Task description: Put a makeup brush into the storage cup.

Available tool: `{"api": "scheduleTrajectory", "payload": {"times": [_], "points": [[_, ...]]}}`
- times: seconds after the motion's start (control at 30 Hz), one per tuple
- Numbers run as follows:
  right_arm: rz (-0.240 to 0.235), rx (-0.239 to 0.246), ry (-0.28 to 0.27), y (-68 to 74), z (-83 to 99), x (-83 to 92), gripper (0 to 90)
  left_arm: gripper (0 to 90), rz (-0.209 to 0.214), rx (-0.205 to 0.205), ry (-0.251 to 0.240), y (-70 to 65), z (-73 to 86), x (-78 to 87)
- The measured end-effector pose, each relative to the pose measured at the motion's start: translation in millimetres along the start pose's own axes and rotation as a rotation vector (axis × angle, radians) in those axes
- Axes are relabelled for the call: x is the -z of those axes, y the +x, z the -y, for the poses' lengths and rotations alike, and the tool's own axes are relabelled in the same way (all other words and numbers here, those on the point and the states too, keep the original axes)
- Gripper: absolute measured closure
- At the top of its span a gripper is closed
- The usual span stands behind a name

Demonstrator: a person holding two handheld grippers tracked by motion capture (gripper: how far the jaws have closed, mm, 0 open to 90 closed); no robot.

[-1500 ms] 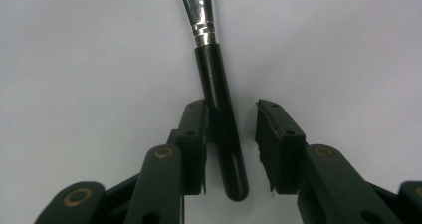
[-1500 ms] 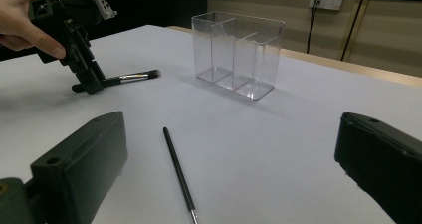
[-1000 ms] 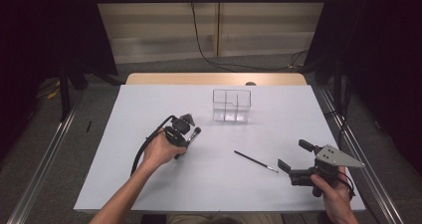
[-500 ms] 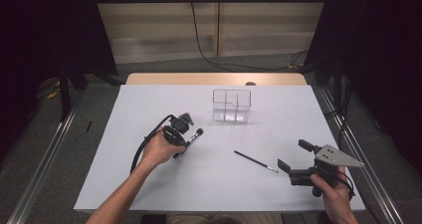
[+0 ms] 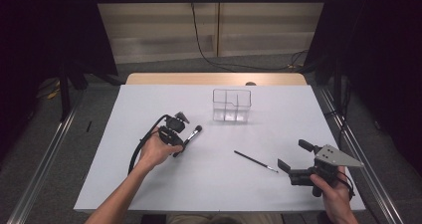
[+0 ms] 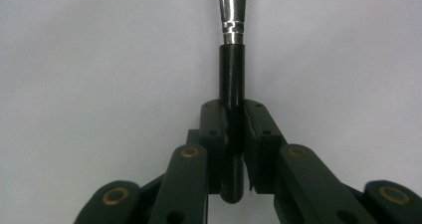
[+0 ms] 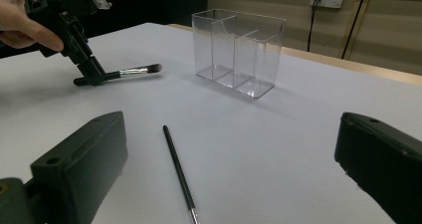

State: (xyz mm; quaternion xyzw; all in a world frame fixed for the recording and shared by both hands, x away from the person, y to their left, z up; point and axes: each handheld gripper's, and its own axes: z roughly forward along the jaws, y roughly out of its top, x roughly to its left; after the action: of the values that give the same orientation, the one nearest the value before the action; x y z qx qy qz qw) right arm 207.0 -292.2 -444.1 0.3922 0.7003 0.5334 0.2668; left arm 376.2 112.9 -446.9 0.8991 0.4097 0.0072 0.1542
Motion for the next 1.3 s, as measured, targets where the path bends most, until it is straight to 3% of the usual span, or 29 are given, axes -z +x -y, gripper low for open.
{"api": "scheduleTrajectory", "payload": {"times": [0.33,0.37,0.53,0.7,0.8,0.9,1.13,1.3], "points": [[0.0,0.0,0.001,0.1,0.1,-0.2,0.0,80.1,0.021,0.037,-0.096,6.1,9.8,5.0],[0.0,0.002,0.001,0.0,0.1,-0.2,0.0,80.1,0.025,0.059,-0.114,5.4,10.9,5.6],[-0.005,-0.005,-0.001,0.1,0.1,-0.3,0.0,80.1,0.026,0.005,-0.15,6.3,13.6,10.2],[-0.005,-0.006,-0.002,0.2,0.1,-0.3,0.0,80.0,0.042,0.014,-0.207,6.9,17.6,12.6],[-0.004,-0.005,-0.002,0.2,0.1,-0.2,0.0,80.0,0.047,0.005,-0.216,8.2,18.7,14.3],[-0.003,-0.005,-0.002,0.3,0.1,-0.2,0.0,80.0,0.057,0.023,-0.238,7.6,20.9,14.4],[-0.005,-0.003,0.002,0.7,0.2,-0.6,0.0,80.1,0.09,-0.006,-0.306,9.7,26.5,18.0],[-0.003,-0.004,0.001,0.3,0.3,-0.7,0.0,80.0,0.082,-0.011,-0.355,9.3,30.8,20.7]]}}
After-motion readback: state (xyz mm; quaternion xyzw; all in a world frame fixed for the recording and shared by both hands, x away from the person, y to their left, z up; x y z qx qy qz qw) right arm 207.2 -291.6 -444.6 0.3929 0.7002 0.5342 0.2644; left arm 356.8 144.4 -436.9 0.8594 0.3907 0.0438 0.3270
